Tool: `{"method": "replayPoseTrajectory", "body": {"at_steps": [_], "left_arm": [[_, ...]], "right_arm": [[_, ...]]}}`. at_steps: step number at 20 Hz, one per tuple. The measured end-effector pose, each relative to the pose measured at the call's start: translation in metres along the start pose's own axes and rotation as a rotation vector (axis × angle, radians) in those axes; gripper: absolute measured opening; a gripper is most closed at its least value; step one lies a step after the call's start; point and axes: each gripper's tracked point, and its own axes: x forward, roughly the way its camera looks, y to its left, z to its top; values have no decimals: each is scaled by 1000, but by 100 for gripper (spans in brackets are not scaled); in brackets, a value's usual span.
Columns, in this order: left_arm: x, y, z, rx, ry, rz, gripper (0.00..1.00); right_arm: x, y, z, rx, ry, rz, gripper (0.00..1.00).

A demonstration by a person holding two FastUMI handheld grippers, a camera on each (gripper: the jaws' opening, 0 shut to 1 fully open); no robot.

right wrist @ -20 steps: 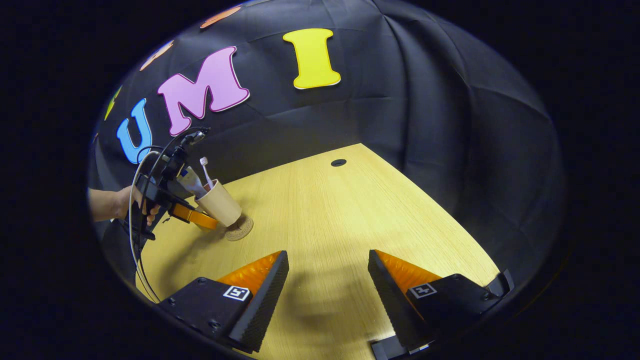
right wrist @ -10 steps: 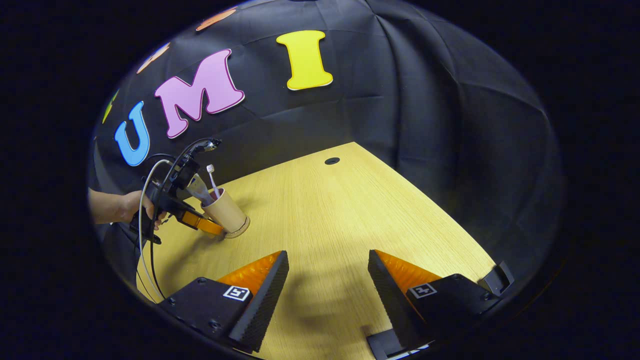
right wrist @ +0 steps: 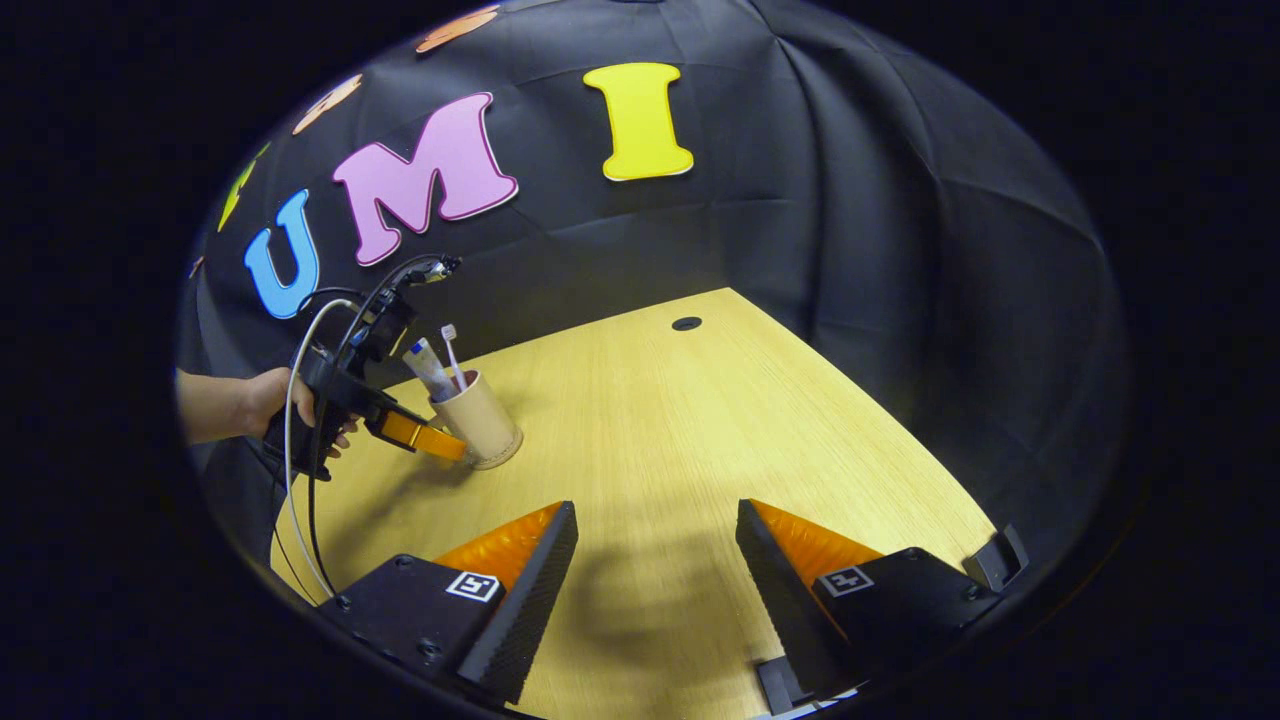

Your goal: Put the toothbrush and toothpaste on the desktop into the cup, then pick up the cup and place it on the coaster on the desktop.

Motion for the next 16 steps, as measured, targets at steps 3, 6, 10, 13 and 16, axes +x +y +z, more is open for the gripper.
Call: {"method": "replayPoseTrajectory", "body": {"at_steps": [3, 6, 10, 13, 16], "left_arm": [[-36, -1, -4, -63, -85, -16, 96], [-88, 3, -11, -96, -196, -7, 98], [-170, 23, -28, -134, -397, 83, 98], [-237, 47, -55, -189, -577, 203, 100], [-286, 55, -100, -263, -666, 247, 99]], "right_arm": [[-8, 14, 7, -18, -19, 15, 98], [-19, 35, 18, -22, -47, 40, 98], [-41, 74, 34, -56, -87, 90, 98], [-60, 100, 36, -124, -95, 120, 98], [-87, 126, 40, -152, -118, 149, 98]]}}
